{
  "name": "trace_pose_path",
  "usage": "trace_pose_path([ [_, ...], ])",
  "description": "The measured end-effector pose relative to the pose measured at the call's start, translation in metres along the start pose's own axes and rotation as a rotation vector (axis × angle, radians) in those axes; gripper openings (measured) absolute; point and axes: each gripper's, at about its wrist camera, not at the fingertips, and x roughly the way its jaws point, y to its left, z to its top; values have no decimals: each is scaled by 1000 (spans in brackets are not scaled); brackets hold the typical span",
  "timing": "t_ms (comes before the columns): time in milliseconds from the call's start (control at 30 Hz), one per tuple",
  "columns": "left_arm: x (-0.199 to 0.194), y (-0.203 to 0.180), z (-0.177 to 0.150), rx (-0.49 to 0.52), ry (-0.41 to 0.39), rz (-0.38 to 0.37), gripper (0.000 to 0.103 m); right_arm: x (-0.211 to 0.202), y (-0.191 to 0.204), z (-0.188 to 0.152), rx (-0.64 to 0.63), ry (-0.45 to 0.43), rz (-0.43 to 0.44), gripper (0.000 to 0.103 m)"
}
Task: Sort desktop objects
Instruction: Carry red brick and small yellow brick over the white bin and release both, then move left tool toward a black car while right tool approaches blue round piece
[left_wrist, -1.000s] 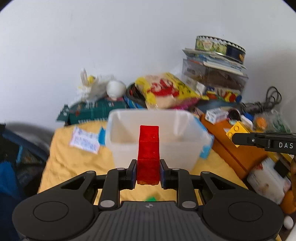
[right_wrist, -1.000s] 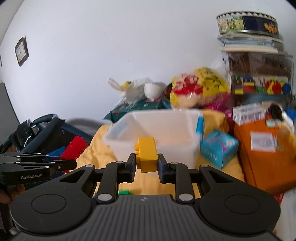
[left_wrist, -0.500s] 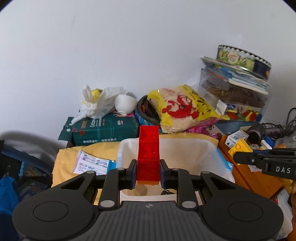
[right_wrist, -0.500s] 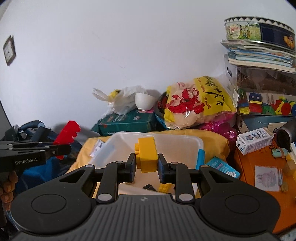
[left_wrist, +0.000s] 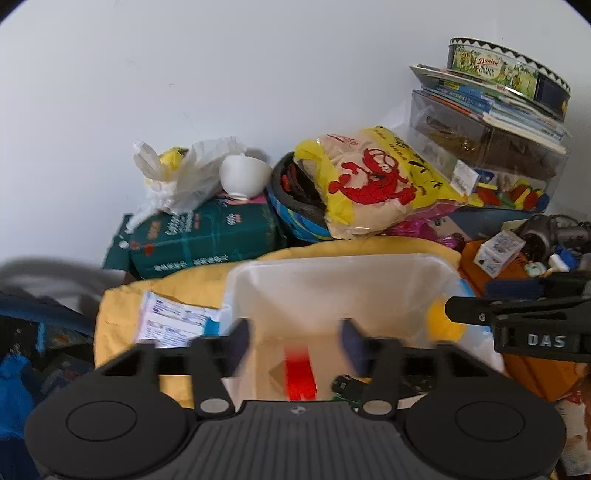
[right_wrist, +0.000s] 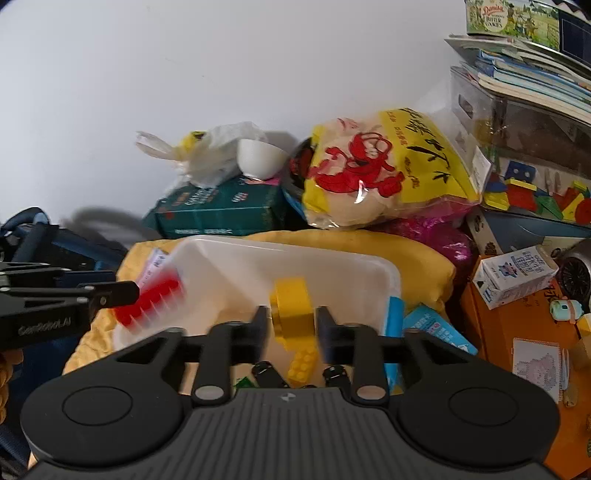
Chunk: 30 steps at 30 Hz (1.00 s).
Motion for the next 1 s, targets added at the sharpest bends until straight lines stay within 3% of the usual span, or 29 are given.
trace_pose_path([
  [33,0,-1,-2,14,-7,0,65,0,1,0,-7,-12,-11,66],
  [133,-2,2,-16,37,-3,-9,65,-2,2,-6,-27,-36,-8,65],
  [267,-24,12,-55,54,-56,-12,65,-17,4,-30,-34,-68,38,65],
  [467,-58,21,-158,91,-55,-22,65,-42,18,-126,-115,-37,105,63],
  [667,-62,23,-244,77,76,-5,65,-39,36,-220,-191,92,106,56],
  [900,-44,26,-277,66,157,23,65,-29,47,-257,-231,168,93,49],
  [1000,-39,25,-278,74,150,18,65,-26,51,-264,-250,177,83,48],
])
